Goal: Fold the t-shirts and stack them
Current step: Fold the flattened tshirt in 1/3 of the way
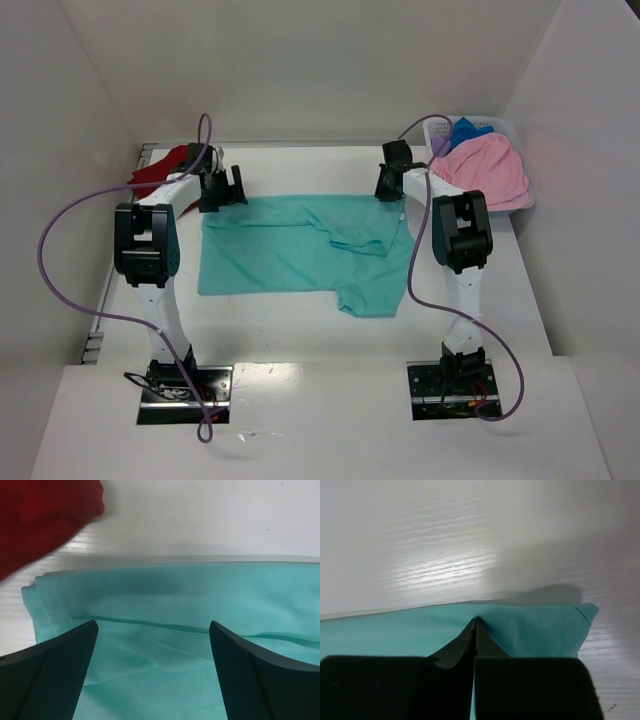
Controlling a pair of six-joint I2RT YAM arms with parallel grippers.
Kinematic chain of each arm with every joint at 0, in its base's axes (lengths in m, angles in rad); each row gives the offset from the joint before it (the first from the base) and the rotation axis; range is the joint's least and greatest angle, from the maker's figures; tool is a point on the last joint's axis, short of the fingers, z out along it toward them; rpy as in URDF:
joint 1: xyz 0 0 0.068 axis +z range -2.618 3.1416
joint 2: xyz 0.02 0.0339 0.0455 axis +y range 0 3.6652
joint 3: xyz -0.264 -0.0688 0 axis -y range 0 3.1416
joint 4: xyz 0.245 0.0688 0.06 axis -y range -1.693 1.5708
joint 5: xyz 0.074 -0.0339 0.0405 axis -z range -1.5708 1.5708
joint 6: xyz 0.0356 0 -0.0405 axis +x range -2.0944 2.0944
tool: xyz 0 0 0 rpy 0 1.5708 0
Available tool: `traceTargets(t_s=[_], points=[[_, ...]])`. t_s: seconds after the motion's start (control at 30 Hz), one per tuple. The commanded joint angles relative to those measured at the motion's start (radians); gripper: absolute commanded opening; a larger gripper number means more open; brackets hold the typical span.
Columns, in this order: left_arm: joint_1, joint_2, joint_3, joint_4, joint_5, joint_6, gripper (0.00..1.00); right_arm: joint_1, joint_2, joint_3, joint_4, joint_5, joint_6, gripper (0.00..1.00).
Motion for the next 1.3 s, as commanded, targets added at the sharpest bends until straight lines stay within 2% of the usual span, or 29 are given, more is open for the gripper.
traceTargets(t_s=[0.0,0.27,0.4,0.53,0.57,0.63,0.67,0.8,1.03,1.27], points=[[0.005,-0.038,0.049,0.009,0.031,0.032,1.00,-0.021,-0.021,-0.076,-0.070,0.092,-0.017,0.00],[0.005,0.040,0.114,0.013,0.013,0.050,1.00,-0.049,-0.076,-0.124,-0.070,0.112,-0.017,0.00],[0.014,0.072,0.114,0.032,0.013,0.050,0.94,-0.049,-0.086,-0.145,-0.047,0.098,-0.017,0.00],[0.014,0.132,0.134,0.043,0.024,0.050,0.79,-0.049,-0.095,-0.145,-0.038,0.077,-0.008,0.00],[0.014,0.132,0.134,0.043,0.024,0.050,0.68,-0.049,-0.095,-0.145,-0.038,0.077,-0.008,0.00],[0.014,0.141,0.125,0.061,0.024,0.041,0.58,-0.049,-0.104,-0.145,-0.038,0.077,-0.008,0.00],[0.014,0.141,0.125,0.061,0.024,0.041,0.47,-0.049,-0.104,-0.154,-0.038,0.077,-0.008,0.00],[0.014,0.141,0.125,0.079,0.024,0.032,0.30,-0.049,-0.113,-0.165,-0.027,0.077,-0.008,0.00],[0.014,0.161,0.169,0.055,0.004,0.032,0.30,-0.049,-0.083,-0.153,-0.027,0.086,-0.026,0.00],[0.014,0.199,0.269,0.010,-0.005,0.041,0.33,-0.049,-0.005,-0.034,-0.047,0.095,-0.036,0.00]])
